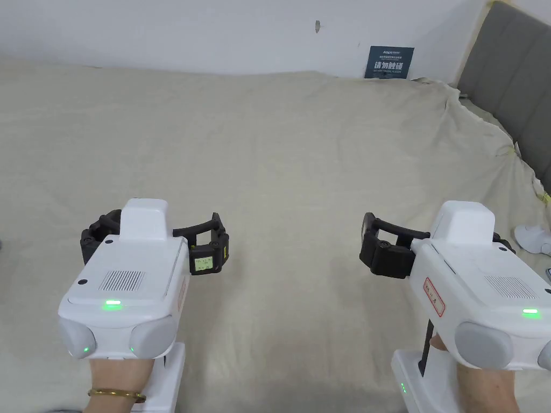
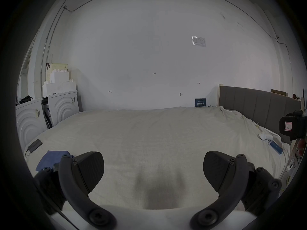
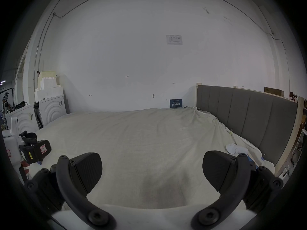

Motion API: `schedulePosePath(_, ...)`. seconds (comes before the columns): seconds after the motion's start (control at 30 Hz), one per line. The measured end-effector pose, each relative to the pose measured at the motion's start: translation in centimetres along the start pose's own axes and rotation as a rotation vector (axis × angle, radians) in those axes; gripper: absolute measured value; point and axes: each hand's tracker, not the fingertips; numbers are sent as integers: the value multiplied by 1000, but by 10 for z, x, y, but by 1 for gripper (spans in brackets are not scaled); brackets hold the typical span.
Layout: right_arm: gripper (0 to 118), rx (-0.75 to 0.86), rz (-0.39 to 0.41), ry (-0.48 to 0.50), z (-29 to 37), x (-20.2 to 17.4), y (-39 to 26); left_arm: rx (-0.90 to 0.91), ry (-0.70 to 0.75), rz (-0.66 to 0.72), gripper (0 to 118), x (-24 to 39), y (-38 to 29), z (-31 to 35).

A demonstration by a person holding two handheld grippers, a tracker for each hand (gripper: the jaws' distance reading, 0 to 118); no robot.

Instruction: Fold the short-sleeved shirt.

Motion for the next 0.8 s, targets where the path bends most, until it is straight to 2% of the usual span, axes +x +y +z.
schedulePosePath(0.8, 118, 2, 4, 2, 0, -1, -1, 2, -10, 0, 118, 3, -1, -1)
